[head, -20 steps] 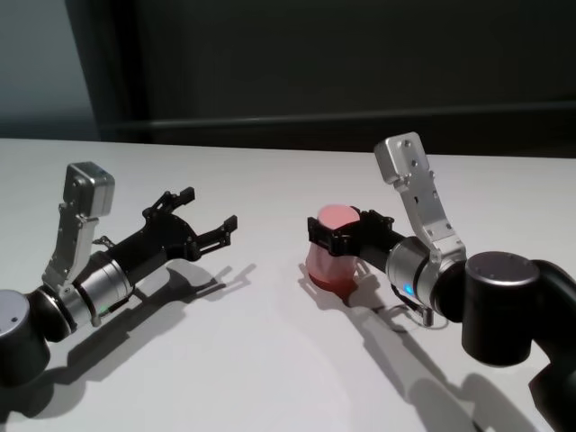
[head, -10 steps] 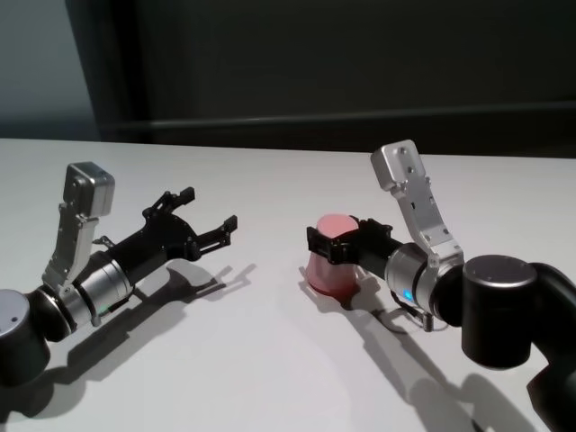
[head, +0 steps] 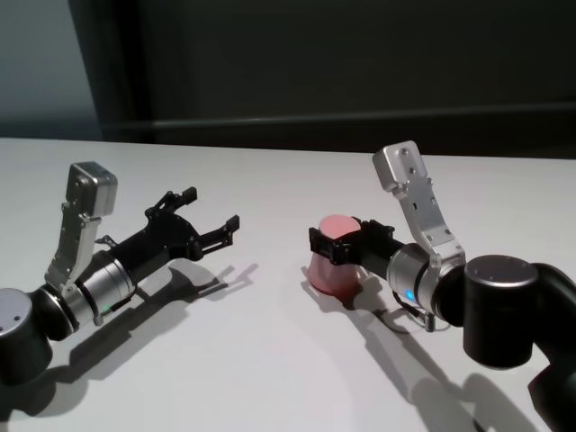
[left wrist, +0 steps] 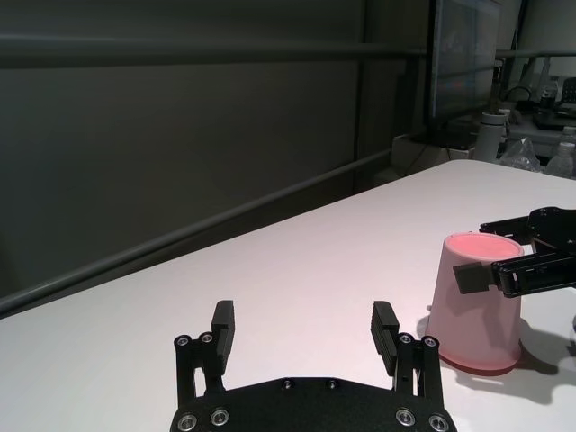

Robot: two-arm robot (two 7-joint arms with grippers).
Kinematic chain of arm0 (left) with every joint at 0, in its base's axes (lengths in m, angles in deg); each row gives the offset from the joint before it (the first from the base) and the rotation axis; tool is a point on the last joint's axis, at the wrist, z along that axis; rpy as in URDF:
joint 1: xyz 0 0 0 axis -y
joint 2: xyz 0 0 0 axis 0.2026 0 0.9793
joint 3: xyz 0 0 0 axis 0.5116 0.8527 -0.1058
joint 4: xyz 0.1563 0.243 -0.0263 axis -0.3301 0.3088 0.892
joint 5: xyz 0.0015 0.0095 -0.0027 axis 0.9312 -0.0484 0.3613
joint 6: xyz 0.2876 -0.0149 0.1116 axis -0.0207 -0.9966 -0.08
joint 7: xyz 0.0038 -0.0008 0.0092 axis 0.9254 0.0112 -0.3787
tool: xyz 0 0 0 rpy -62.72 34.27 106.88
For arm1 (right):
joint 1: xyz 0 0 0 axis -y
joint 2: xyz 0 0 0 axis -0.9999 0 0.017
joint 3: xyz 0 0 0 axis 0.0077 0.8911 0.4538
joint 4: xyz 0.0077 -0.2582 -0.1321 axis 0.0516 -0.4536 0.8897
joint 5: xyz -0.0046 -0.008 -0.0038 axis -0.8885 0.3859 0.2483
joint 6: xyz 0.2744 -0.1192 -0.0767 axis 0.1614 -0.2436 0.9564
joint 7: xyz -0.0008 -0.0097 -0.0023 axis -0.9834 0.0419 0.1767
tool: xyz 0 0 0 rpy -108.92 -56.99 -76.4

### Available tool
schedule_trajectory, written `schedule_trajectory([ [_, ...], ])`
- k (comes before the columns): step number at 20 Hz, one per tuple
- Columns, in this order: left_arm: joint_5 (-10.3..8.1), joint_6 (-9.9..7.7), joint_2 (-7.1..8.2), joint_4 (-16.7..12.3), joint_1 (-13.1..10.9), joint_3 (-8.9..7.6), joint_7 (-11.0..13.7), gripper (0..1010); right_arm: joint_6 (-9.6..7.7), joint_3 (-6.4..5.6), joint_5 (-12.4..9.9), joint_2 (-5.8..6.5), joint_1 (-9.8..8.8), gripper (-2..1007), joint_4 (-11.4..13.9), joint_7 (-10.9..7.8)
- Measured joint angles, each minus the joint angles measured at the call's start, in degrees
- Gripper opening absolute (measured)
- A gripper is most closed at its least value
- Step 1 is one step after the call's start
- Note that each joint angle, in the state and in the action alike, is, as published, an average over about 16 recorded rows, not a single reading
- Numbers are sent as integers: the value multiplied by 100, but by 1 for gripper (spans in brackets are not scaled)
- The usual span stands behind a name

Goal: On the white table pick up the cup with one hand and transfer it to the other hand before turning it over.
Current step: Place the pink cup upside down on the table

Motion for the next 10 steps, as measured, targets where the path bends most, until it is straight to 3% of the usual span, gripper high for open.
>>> schedule_trajectory([
  [10, 0, 0, 0, 0, 0, 0, 0, 1001, 7, 1, -4, 6, 1, 825, 10, 4],
])
